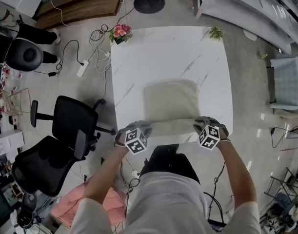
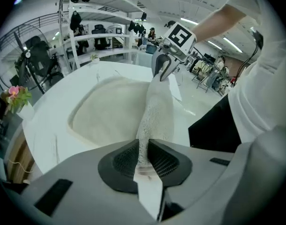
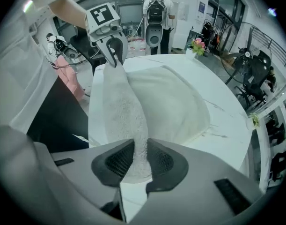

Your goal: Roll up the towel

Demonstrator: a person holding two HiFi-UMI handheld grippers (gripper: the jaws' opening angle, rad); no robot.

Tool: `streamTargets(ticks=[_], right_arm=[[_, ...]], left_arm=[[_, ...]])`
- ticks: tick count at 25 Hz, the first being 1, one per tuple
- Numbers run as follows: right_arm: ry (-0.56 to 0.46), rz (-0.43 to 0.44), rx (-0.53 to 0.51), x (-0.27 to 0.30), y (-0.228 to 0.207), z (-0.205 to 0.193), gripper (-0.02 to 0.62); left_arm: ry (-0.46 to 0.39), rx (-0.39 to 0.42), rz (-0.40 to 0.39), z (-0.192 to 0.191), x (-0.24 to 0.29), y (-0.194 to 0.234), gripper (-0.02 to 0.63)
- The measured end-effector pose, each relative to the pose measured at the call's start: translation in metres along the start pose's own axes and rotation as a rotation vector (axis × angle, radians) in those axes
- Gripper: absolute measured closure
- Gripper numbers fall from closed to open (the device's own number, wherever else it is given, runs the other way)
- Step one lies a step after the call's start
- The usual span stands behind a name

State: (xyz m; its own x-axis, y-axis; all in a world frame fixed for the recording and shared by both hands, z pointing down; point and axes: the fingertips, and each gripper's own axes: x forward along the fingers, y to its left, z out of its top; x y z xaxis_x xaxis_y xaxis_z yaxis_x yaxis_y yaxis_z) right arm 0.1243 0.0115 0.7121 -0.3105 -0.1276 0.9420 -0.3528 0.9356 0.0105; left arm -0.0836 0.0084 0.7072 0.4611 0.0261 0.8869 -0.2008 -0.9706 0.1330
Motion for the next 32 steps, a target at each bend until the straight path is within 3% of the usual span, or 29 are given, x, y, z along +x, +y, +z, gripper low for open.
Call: streamTargets(ticks=[2, 7, 10, 14, 16, 19, 24, 28, 32], right_arm=[[0.009, -0.045, 0.004, 0.007, -0.012, 0.001, 0.484], [0.021, -0.164, 0.039, 0.022, -0.040, -0.001, 0.389], [0.031, -0.179, 0.048, 0.030, -0.043, -0.002, 0.380], [0.051, -0.175, 0.037, 0.037, -0.037, -0.002, 0.420], [0.047, -0.175, 0.061, 0.033, -0.040, -0.001, 0.400], [-0.009, -0.204, 0.070, 0.012, -0.046, 0.009, 0.388], [-0.180, -0.315, 0.072, -0.040, -0.040, 0.039, 0.388], [-0.182, -0.206, 0.042, -0.034, -0.001, 0.031, 0.390], [-0.096, -0.106, -0.061, -0.010, 0.030, 0.006, 0.390]], left_arm=[[0.011, 0.013, 0.063, 0.001, 0.005, 0.015, 0.522], [0.042, 0.030, 0.199, -0.002, 0.020, 0.043, 0.443], [0.028, -0.009, 0.200, -0.008, 0.031, 0.049, 0.430], [0.004, -0.007, 0.189, -0.010, 0.038, 0.041, 0.500], [-0.007, -0.013, 0.208, -0.008, 0.032, 0.044, 0.474], [-0.030, -0.023, 0.251, -0.004, 0.010, 0.049, 0.439], [-0.084, 0.076, 0.349, 0.021, -0.035, 0.028, 0.440], [-0.091, 0.097, 0.259, 0.024, -0.019, -0.013, 0.437], [-0.039, 0.166, 0.267, 0.012, 0.006, -0.032, 0.437]])
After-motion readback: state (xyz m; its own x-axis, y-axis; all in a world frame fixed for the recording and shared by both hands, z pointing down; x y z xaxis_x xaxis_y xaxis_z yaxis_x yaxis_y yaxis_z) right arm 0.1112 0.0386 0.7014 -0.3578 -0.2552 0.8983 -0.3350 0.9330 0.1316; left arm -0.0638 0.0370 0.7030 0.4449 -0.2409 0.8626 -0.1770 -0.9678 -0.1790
